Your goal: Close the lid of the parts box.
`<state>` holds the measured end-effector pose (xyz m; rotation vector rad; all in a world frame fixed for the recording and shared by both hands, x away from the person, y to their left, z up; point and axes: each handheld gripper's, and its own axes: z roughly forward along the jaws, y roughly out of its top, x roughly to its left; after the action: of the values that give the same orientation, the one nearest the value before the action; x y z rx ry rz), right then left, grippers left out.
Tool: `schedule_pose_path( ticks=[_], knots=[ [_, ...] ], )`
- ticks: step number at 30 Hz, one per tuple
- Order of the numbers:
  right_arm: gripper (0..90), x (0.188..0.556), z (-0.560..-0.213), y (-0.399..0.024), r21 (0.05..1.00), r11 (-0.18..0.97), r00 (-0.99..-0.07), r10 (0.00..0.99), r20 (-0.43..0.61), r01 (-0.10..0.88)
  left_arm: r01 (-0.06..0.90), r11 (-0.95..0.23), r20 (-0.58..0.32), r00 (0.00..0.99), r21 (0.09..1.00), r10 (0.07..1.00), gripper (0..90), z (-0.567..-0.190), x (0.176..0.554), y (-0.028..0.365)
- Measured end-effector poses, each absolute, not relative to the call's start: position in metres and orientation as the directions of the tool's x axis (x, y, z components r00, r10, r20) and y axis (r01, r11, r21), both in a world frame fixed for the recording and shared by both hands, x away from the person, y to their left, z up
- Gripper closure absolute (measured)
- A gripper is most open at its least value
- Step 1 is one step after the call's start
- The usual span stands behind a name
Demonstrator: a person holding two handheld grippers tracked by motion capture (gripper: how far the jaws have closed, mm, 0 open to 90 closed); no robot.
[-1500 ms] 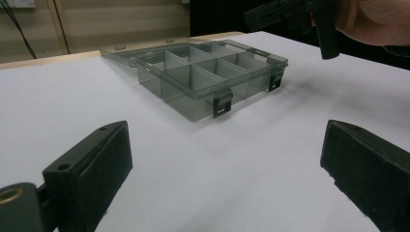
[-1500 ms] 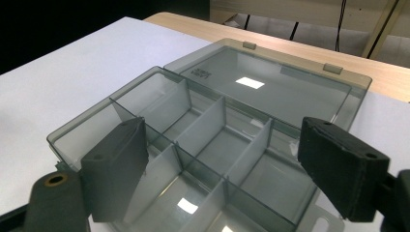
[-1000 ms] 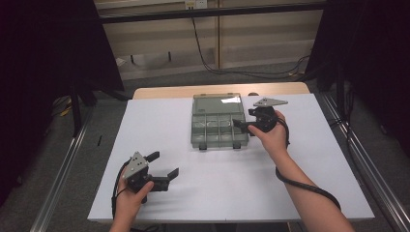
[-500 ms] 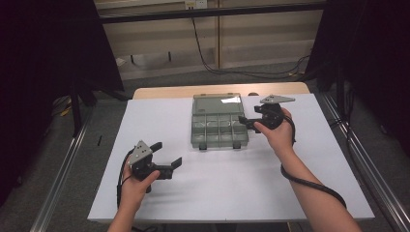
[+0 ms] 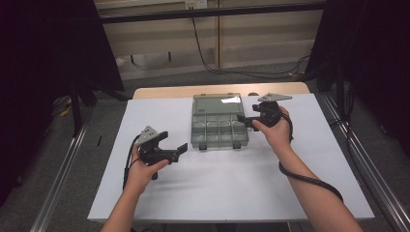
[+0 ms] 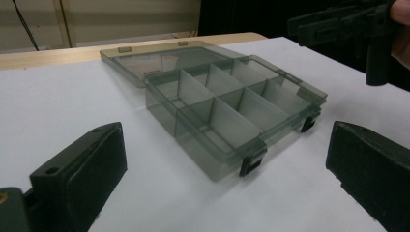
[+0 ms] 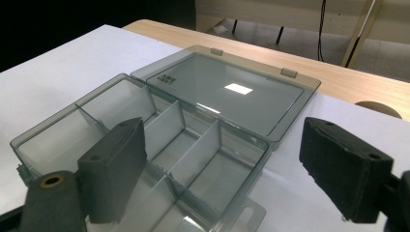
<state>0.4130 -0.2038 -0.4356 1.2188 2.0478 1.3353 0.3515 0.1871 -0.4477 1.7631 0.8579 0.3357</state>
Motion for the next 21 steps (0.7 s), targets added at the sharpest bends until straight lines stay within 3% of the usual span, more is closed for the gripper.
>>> schedule_pose_path(
  ticks=[21],
  knots=[
    [16.4,0.423,-0.441,-0.214,0.875,0.149,-0.511,0.851,0.125,0.461,0.398,-0.176,-0.142,0.650,0.900,0.747,4.9,-0.434,0.412,0.163]
  ],
)
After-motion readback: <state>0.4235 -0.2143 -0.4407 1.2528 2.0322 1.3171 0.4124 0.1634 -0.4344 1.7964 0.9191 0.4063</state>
